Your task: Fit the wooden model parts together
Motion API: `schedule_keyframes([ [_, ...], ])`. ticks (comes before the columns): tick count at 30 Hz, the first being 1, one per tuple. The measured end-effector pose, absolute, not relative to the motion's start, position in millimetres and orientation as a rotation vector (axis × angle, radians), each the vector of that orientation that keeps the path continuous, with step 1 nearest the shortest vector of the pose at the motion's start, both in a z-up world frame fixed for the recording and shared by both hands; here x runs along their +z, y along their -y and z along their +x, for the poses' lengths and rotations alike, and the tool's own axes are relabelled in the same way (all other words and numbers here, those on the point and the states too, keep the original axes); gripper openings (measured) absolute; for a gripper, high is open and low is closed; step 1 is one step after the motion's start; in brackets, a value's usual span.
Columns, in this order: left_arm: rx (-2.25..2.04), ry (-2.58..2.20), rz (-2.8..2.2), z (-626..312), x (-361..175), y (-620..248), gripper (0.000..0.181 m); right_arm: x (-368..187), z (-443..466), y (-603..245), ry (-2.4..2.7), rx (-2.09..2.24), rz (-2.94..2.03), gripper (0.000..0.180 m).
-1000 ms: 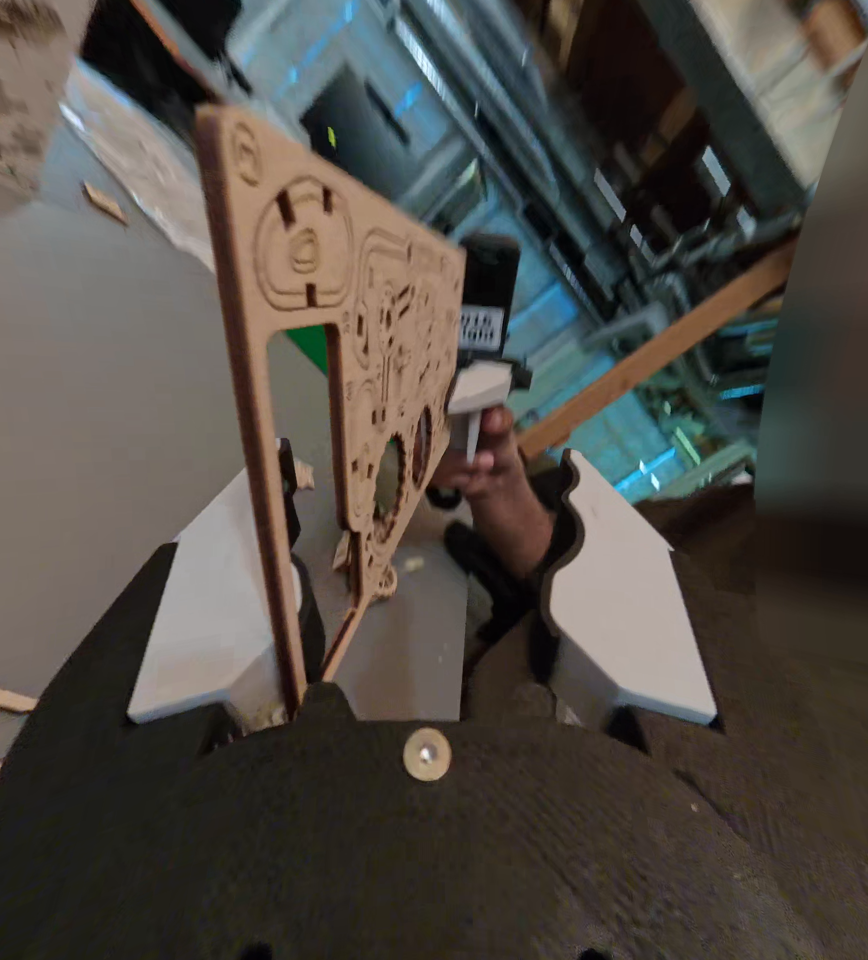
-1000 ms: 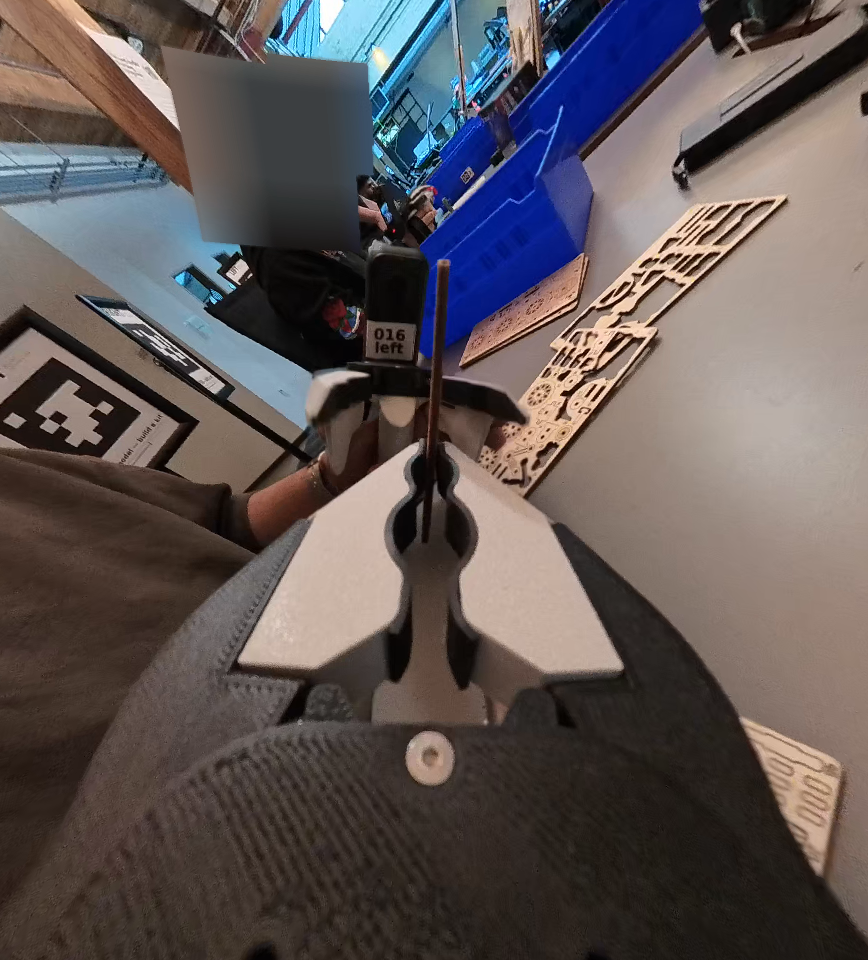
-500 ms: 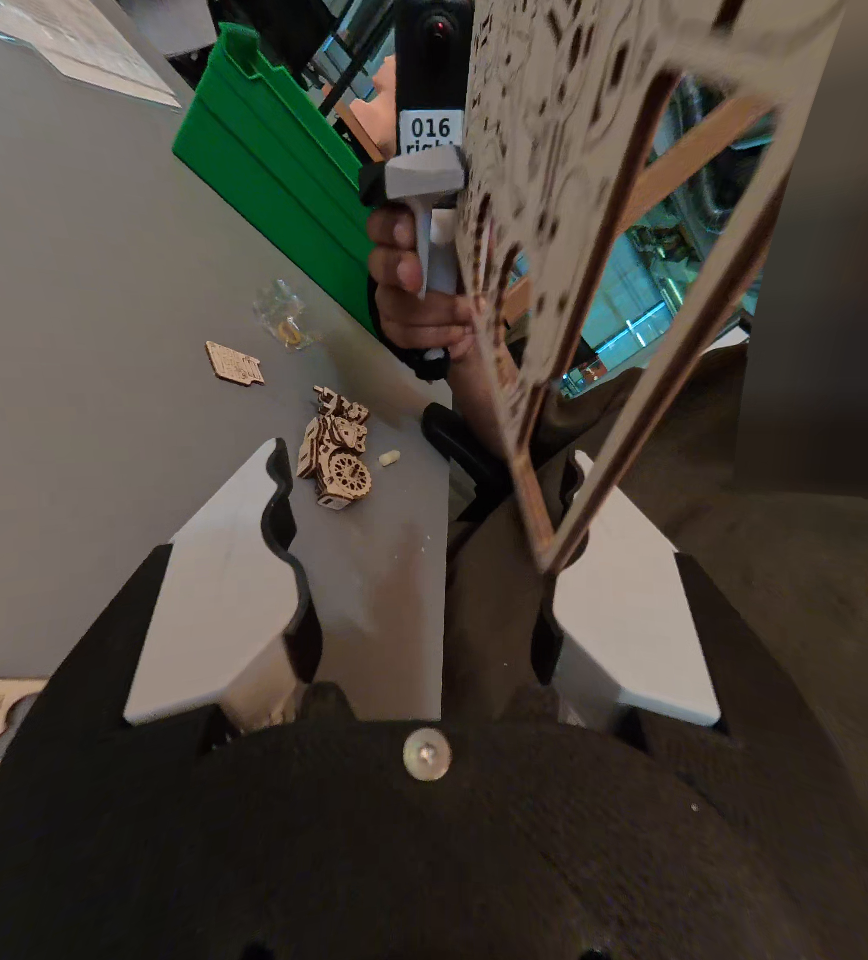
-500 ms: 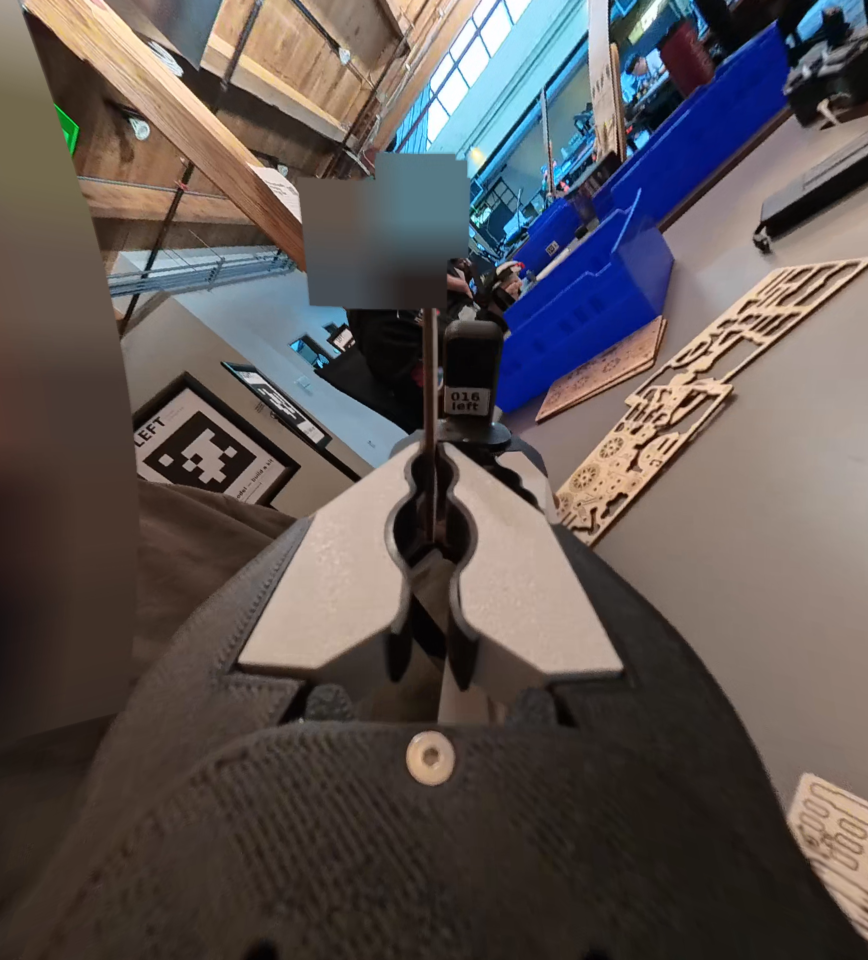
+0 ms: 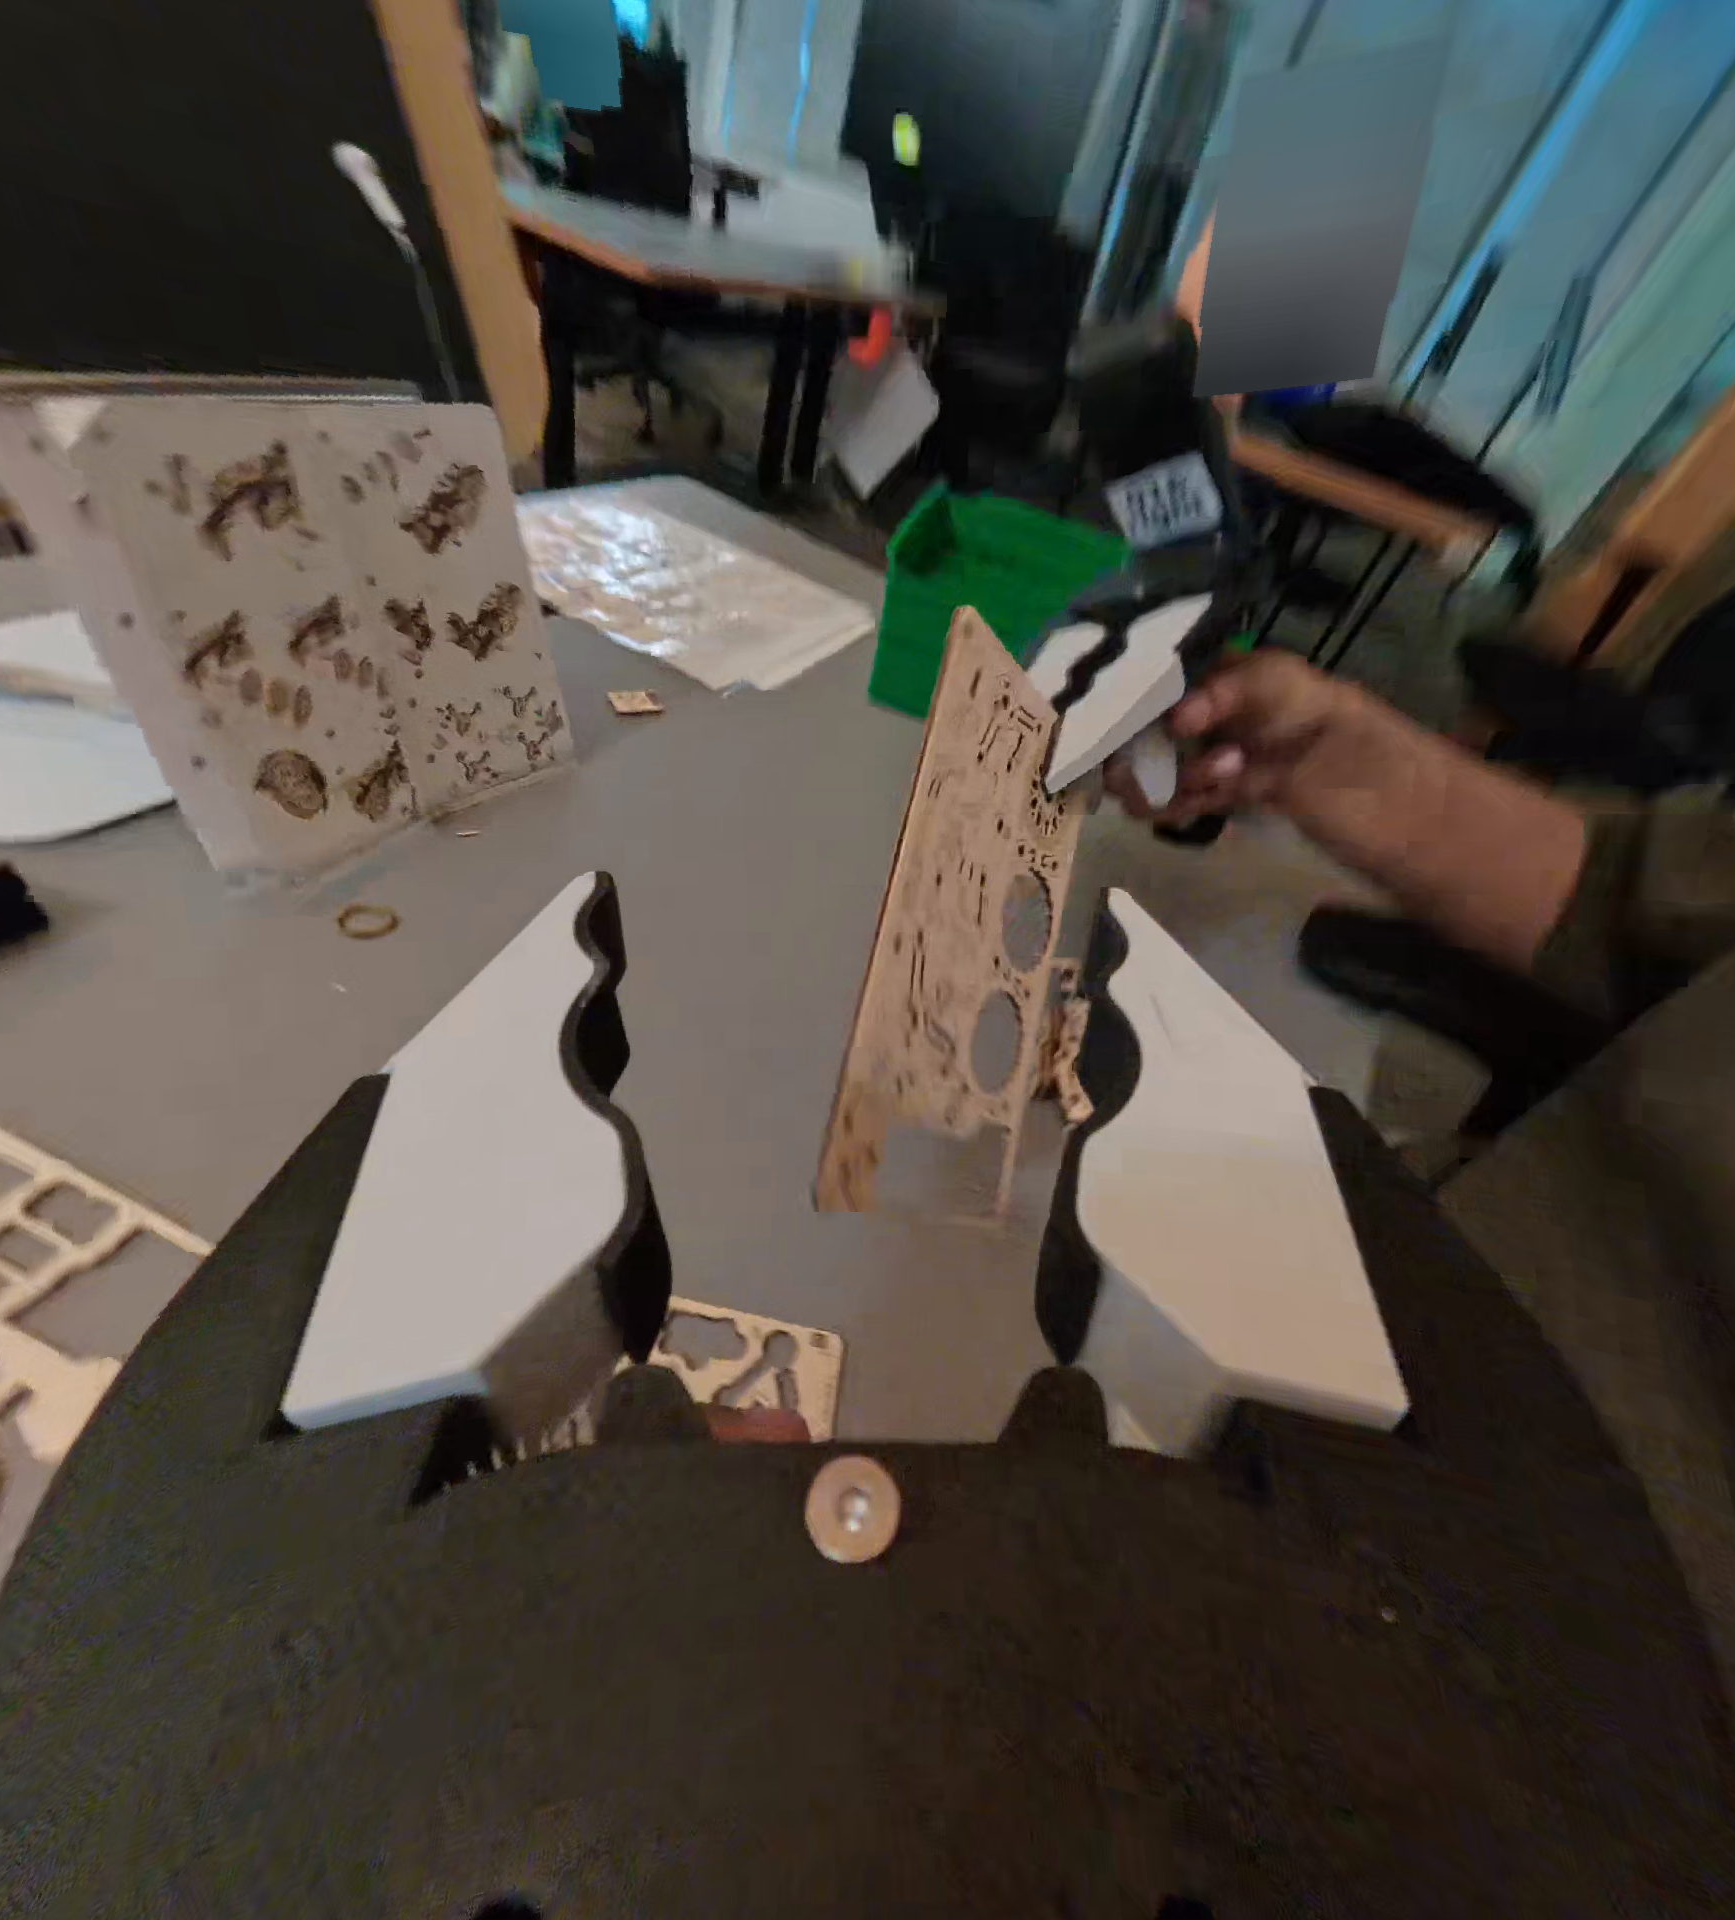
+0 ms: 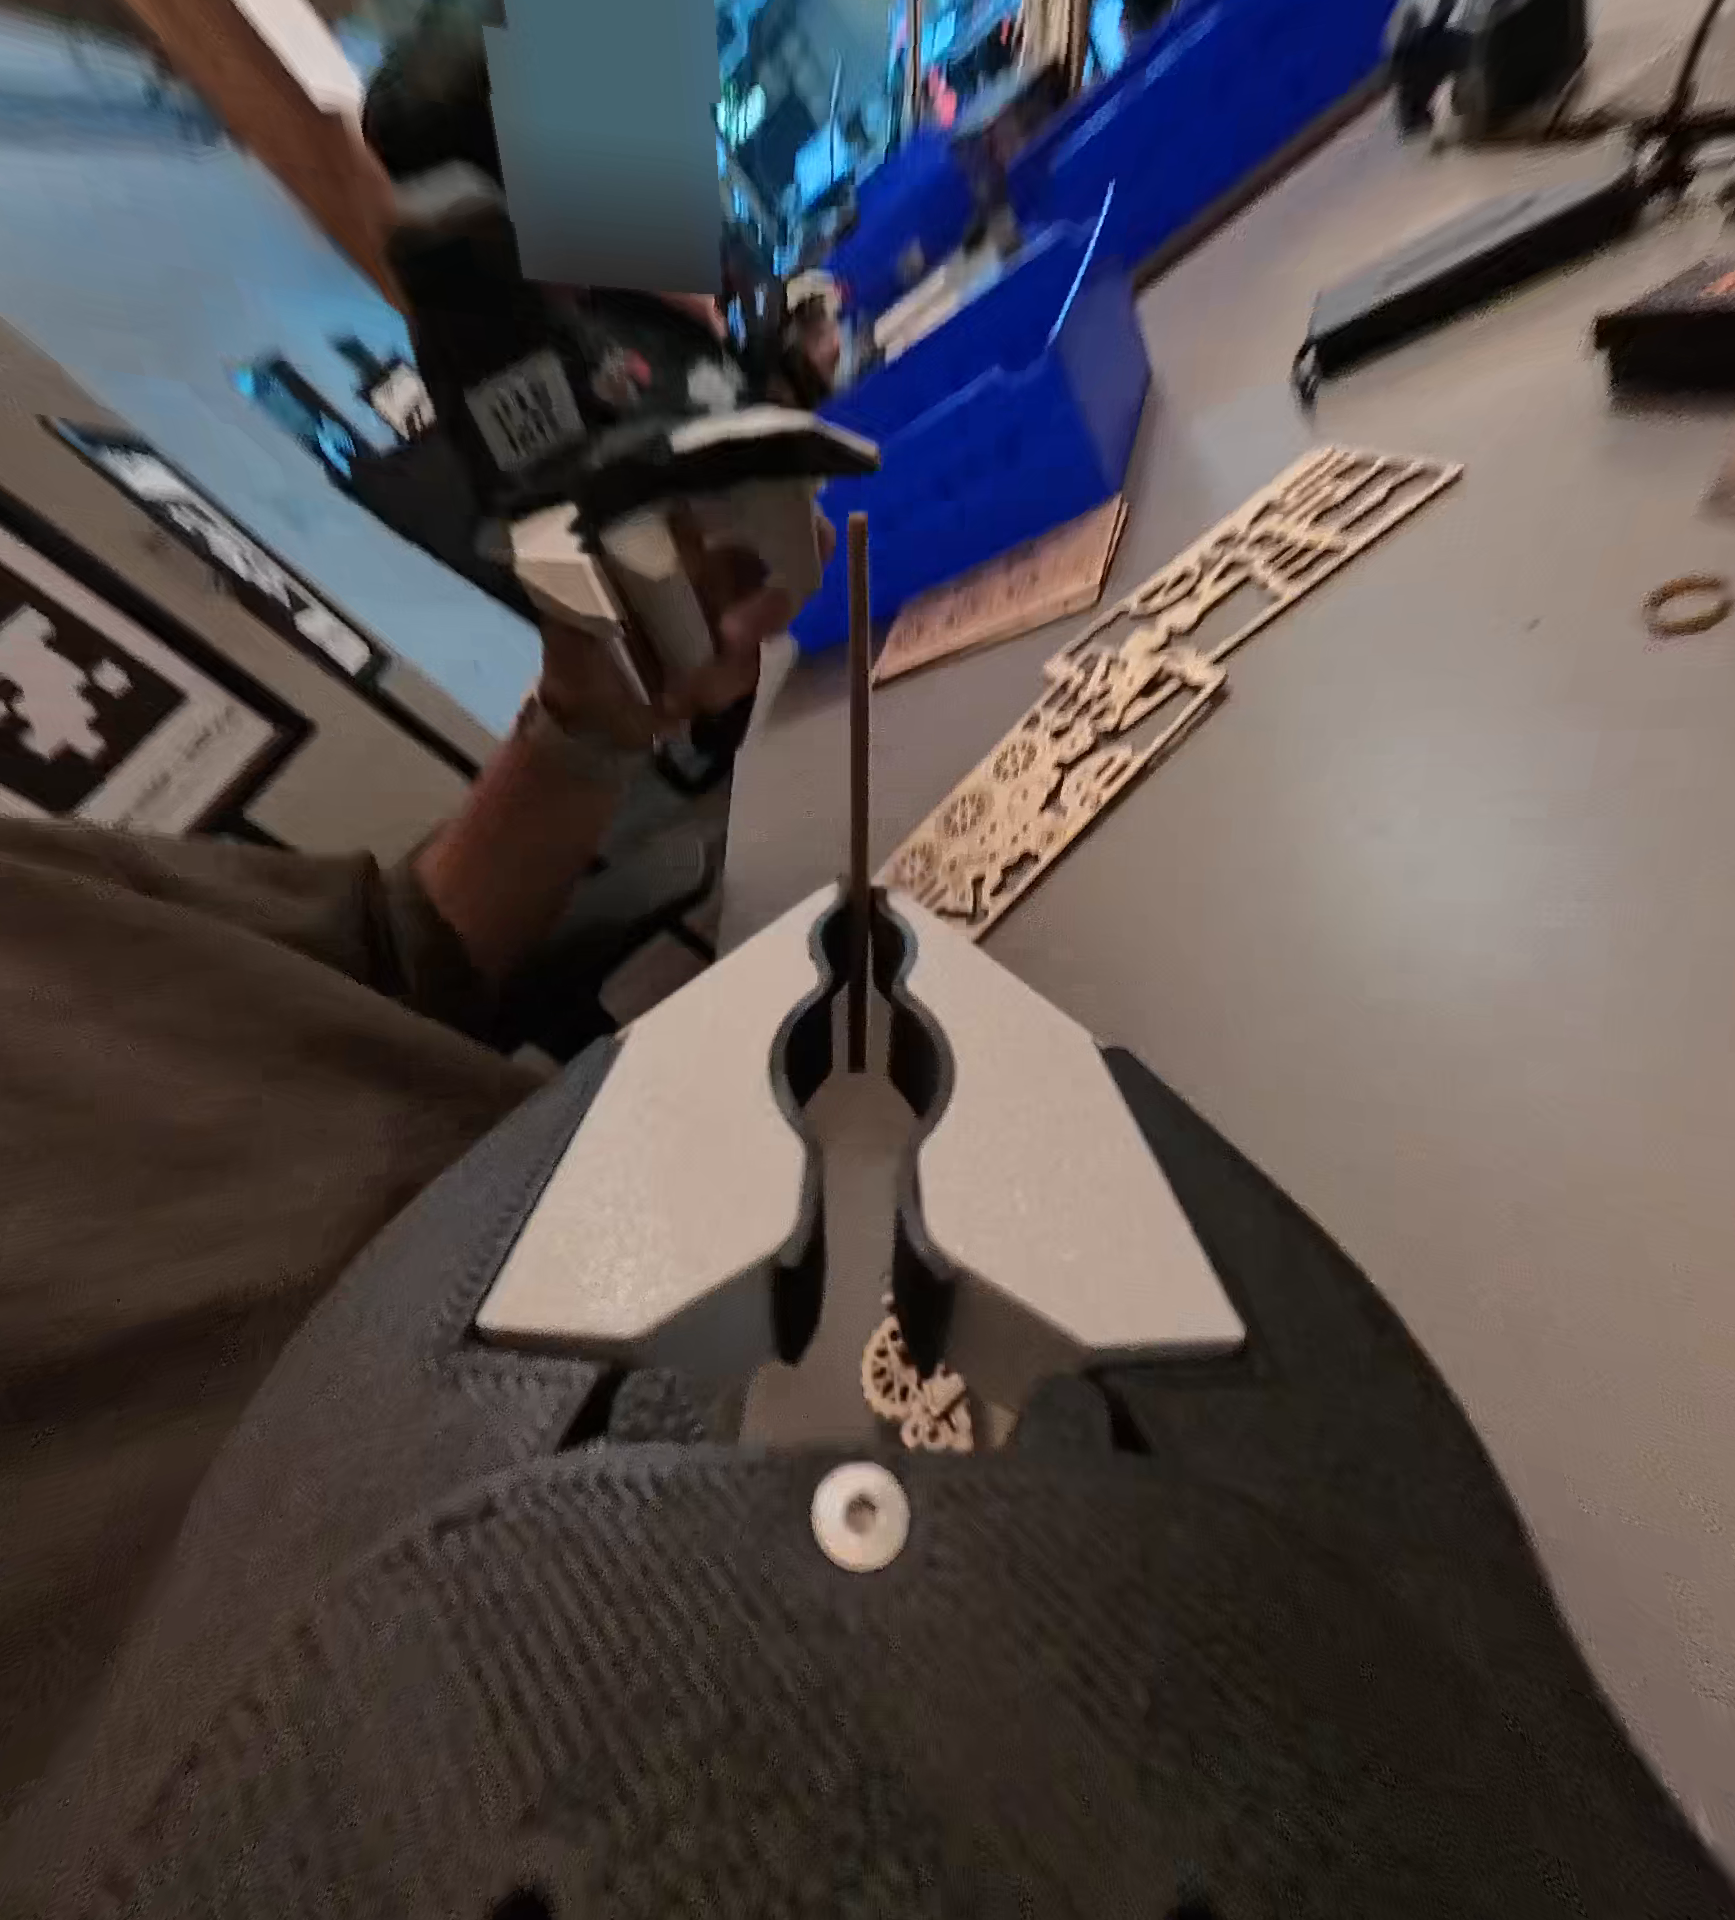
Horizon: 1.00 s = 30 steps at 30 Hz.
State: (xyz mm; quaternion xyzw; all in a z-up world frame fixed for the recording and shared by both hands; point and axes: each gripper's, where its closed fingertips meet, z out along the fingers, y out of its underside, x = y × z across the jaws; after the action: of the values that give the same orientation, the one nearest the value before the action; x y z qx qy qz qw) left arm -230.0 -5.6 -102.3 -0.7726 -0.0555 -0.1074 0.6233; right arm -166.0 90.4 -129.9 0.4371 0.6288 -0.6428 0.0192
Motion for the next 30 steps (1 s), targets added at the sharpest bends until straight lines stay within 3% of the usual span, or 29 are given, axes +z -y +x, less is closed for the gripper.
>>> schedule_keyframes([
  [4, -0.230, -0.053, -1.968, -202.9, -144.3, -40.3, 0.073, -141.3, -165.7, -72.9, -2.013, -1.858, 1.260, 0.001],
  [6, -0.495, -0.085, -1.988, -179.2, -155.5, -49.7, 0.060, -139.8, -163.6, -67.1, -1.969, -1.822, 1.208, 0.001],
  [7, -0.658, -0.101, -1.949, -165.9, -151.4, -49.9, 0.044, -139.9, -165.0, -66.6, -1.956, -1.817, 1.204, 0.001],
  [9, -0.811, -0.099, -1.843, -158.4, -140.9, -48.5, 0.043, -140.9, -171.9, -69.7, -1.941, -1.835, 1.232, 0.001],
  [11, -0.784, -0.018, -1.745, -173.2, -137.4, -52.4, 0.014, -135.9, -175.9, -69.0, -1.857, -1.888, 1.208, 0.001],
  [13, -0.790, 0.045, -1.675, -186.6, -135.6, -57.9, 0.003, -132.7, -187.7, -69.8, -1.777, -1.953, 1.226, 0.002],
  [16, -0.751, 0.138, -1.631, -213.4, -139.5, -72.1, 0.001, -134.2, -215.1, -82.5, -1.774, -2.038, 1.334, 0.007],
  [19, -0.742, 0.214, -1.571, -234.2, -142.8, -87.8, 0.000, -131.7, -248.0, -112.5, -1.727, -2.188, 1.535, 0.027],
  [30, -0.799, 0.394, -1.573, -260.9, -188.4, -140.2, 0.001, -167.3, -270.9, -188.4, -1.506, -2.314, 1.826, 0.035],
])
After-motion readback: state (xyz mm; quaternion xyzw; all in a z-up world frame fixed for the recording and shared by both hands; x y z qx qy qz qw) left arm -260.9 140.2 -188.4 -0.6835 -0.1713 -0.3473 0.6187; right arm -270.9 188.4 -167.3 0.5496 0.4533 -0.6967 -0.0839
